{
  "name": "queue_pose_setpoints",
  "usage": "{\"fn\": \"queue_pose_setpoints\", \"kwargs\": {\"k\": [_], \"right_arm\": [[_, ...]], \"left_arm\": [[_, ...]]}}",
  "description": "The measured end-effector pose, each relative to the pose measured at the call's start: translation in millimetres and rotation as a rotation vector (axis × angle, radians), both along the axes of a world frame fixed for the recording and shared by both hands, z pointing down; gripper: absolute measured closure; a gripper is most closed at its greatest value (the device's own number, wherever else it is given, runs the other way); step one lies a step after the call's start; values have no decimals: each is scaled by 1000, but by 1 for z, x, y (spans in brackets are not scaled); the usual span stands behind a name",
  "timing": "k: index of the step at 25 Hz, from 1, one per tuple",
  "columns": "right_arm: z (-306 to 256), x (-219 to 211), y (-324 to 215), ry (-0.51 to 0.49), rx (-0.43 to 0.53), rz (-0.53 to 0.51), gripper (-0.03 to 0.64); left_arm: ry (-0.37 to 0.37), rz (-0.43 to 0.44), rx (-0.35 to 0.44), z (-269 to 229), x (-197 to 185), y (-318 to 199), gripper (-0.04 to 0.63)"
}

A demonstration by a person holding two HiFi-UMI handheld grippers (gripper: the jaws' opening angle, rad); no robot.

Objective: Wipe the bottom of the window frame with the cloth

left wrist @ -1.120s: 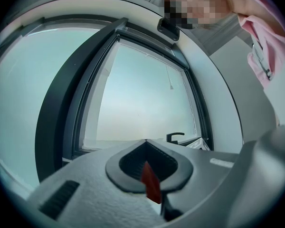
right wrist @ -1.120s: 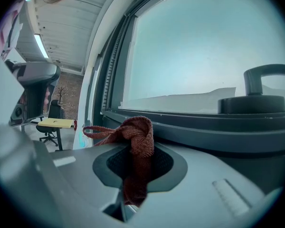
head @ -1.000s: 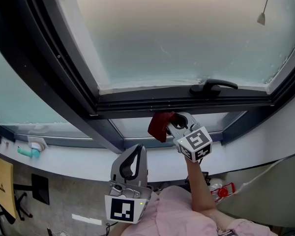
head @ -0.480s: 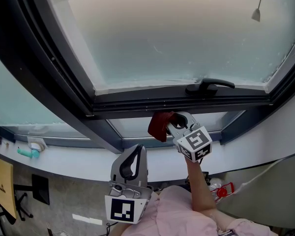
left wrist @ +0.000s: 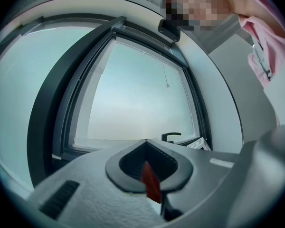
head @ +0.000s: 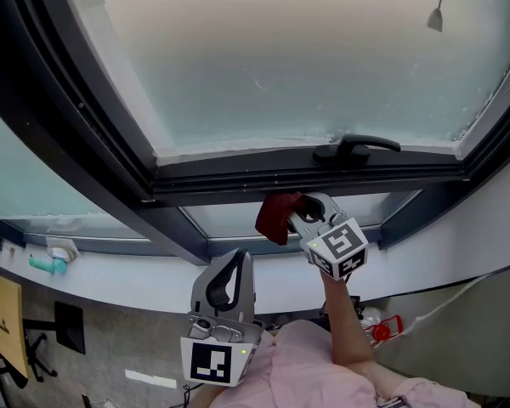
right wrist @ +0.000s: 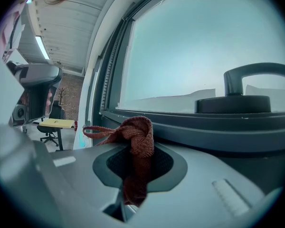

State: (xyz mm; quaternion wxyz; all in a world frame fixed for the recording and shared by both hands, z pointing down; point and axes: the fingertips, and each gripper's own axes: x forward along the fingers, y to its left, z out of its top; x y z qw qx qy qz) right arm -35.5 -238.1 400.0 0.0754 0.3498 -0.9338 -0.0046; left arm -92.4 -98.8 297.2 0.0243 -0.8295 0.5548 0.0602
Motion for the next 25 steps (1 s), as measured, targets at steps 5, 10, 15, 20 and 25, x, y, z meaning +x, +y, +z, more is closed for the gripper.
{"fn": "queue_pose_setpoints", "kwargs": {"k": [5,10,15,20,25], "right_arm": [[0,13,-1,-2,1,19,552],[0,25,-2,-6,1,38,552],[0,32,-3,-11,4,41,552],[0,37,-3,-12,3,35,552],[0,43,-4,-17,3,33,552]], "left_arm": [[-35,23,11,3,10,0,601],[-14,26,4,2,18,-1,601],[14,23,-5,0,25,-2,601],[-32,39,8,1,33,-1,601],[-45,42,7,3,39,-2,601]]}}
